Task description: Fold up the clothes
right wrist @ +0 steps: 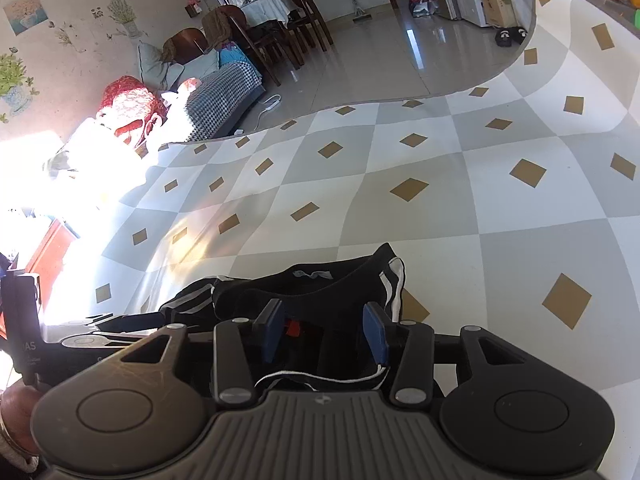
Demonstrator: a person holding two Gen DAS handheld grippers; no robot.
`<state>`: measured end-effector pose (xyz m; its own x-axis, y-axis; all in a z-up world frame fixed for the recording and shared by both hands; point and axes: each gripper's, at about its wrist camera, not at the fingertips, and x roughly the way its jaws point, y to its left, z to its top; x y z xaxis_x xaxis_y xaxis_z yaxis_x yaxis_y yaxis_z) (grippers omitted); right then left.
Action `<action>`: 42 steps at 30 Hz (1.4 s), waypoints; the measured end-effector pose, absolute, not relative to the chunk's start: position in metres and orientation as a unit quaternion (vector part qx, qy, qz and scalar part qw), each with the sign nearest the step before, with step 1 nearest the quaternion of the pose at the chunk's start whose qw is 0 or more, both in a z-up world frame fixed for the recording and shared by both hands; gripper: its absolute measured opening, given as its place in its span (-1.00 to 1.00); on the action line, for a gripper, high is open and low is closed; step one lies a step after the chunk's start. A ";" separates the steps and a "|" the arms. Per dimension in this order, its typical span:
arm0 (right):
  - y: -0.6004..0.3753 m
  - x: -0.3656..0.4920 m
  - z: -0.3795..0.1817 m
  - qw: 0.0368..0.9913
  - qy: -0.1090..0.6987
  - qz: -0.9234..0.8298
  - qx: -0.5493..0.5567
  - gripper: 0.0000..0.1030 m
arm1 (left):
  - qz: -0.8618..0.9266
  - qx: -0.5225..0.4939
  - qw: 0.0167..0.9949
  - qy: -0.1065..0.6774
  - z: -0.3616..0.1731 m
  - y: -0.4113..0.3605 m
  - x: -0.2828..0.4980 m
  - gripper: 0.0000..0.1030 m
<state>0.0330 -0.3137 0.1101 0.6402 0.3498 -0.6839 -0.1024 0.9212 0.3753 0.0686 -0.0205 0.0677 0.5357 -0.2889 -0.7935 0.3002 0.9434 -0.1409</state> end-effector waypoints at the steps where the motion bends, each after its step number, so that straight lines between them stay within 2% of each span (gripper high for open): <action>1: -0.316 0.029 0.111 0.891 0.409 0.124 0.152 -0.14 | -0.169 0.010 0.875 0.453 0.067 -0.022 0.066 0.85; 8: -0.324 0.010 0.097 0.876 0.443 0.117 0.150 -0.13 | -0.170 -0.003 0.866 0.470 0.052 -0.030 0.051 0.85; 24: -0.297 0.028 0.064 0.873 0.453 0.136 0.116 -0.11 | -0.118 -0.041 0.869 0.480 0.038 -0.021 0.051 0.85; 26: -0.294 0.031 0.062 0.876 0.452 0.132 0.106 -0.27 | -0.110 -0.042 0.869 0.481 0.039 -0.019 0.055 0.85; 28: -0.290 0.035 0.062 0.880 0.452 0.122 0.087 -0.64 | -0.101 -0.040 0.868 0.484 0.040 -0.017 0.060 0.85; 30: -0.291 0.039 0.065 0.882 0.446 0.119 0.089 -0.74 | -0.092 -0.038 0.867 0.489 0.041 -0.014 0.065 0.85; 38: -0.312 0.075 0.090 0.911 0.392 0.073 0.108 -0.81 | -0.088 -0.029 0.860 0.501 0.054 -0.005 0.091 0.86; 42: -0.336 0.096 0.094 0.920 0.363 0.021 0.146 -0.82 | -0.090 -0.066 0.858 0.501 0.053 0.000 0.103 0.92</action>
<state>0.0960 -0.3362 0.0935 0.7352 0.1450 -0.6621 0.0671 0.9565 0.2840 0.1029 0.0001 0.0534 0.4809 -0.2210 -0.8485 0.0889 0.9750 -0.2036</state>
